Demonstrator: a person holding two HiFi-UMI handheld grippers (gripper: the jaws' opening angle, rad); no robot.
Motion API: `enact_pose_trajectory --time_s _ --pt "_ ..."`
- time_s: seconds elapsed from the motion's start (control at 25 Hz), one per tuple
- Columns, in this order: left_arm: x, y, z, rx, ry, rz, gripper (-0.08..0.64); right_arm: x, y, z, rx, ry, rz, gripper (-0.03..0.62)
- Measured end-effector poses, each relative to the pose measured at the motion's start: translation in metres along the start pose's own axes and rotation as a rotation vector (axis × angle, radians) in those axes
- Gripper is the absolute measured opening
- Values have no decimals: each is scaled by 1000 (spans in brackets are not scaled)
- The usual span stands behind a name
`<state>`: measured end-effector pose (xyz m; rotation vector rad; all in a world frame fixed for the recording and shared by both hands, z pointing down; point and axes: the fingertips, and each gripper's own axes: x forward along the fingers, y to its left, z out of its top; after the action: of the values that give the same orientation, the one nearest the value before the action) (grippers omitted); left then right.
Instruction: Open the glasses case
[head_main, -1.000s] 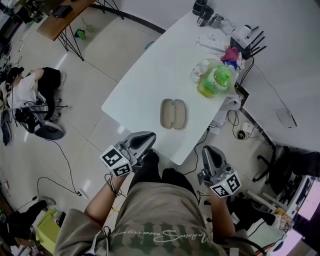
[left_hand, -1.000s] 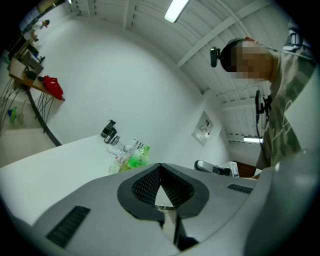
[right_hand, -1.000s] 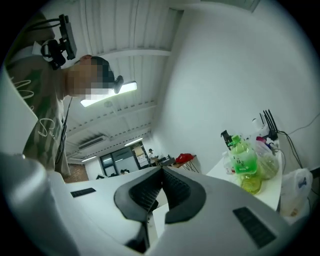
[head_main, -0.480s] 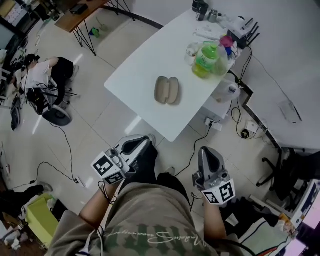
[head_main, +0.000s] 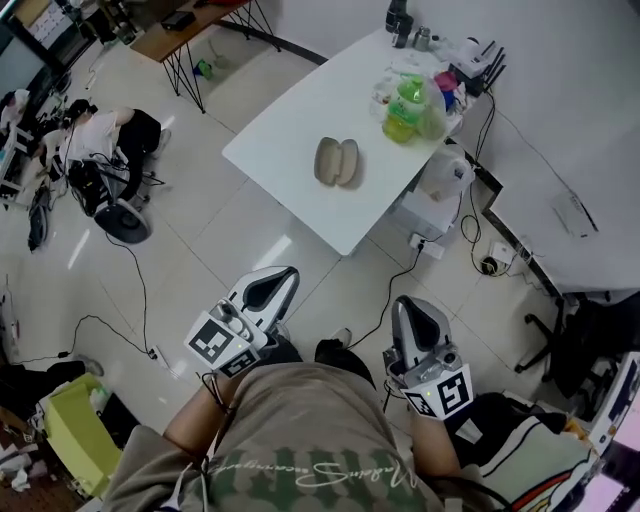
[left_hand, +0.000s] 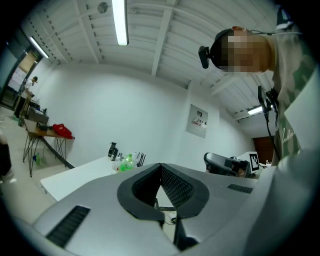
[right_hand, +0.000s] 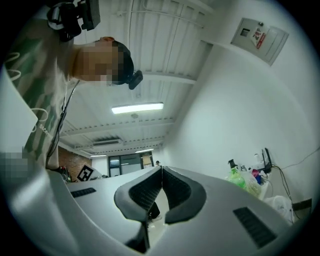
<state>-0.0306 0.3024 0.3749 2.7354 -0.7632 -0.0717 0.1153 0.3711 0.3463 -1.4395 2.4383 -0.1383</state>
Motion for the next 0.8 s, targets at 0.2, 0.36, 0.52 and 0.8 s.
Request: enact_pose_trajectory --time_s 0.2,0.36,0.52,0.8 --pt "-36 -12 15 82 -26 -13 5 0 37 13 -58 18 21 9" --pt "-74 -3 32 63 -113 9 5 14 68 12 -137 36 39 8" --pt "-92 5 35 94 -103 33 5 25 89 4 -176 69 47 8" --pt "-104 5 35 78 -86 16 5 30 97 -1 -170 76 -2 8"
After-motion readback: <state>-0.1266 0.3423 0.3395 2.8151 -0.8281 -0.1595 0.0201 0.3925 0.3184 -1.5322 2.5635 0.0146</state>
